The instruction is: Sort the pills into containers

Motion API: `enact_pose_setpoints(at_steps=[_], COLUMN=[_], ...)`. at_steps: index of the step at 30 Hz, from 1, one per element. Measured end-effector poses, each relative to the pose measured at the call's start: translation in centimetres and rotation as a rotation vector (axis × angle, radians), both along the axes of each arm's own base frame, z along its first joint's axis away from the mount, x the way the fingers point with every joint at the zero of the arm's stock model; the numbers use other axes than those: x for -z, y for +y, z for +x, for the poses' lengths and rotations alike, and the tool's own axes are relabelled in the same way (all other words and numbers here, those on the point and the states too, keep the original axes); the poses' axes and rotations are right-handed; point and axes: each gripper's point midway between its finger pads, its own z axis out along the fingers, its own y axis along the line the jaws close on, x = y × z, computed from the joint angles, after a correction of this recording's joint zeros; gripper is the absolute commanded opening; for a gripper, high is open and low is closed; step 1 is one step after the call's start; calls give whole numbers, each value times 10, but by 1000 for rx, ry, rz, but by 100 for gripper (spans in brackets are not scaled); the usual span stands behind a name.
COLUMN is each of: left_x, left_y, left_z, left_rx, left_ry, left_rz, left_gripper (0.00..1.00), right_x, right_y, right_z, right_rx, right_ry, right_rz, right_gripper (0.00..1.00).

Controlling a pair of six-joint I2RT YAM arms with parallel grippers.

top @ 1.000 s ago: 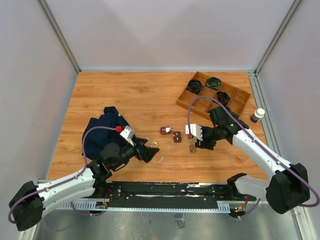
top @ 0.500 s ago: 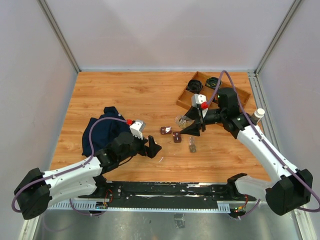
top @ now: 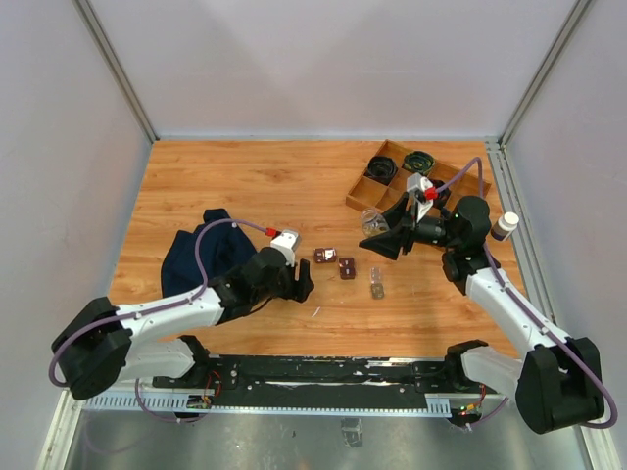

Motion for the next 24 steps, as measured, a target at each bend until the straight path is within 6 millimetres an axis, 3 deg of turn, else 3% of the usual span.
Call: enact_pose_setpoints(at_steps=[6,15,24], left_x=[20,37,54], left_y=[1,-4,3], left_z=[8,26,28], left_rx=[-30,-62,-80], left_ry=[53,95,125], left_rz=[101,224,310], left_gripper=[68,68,61], right_x=[-5,-6,-6], right_y=[-13,-15,-17], right_z=[10,11,12], right_rx=[55,63,70], right_ry=[4,-1,0], right_rz=[10,12,12], right_gripper=[1,1,1])
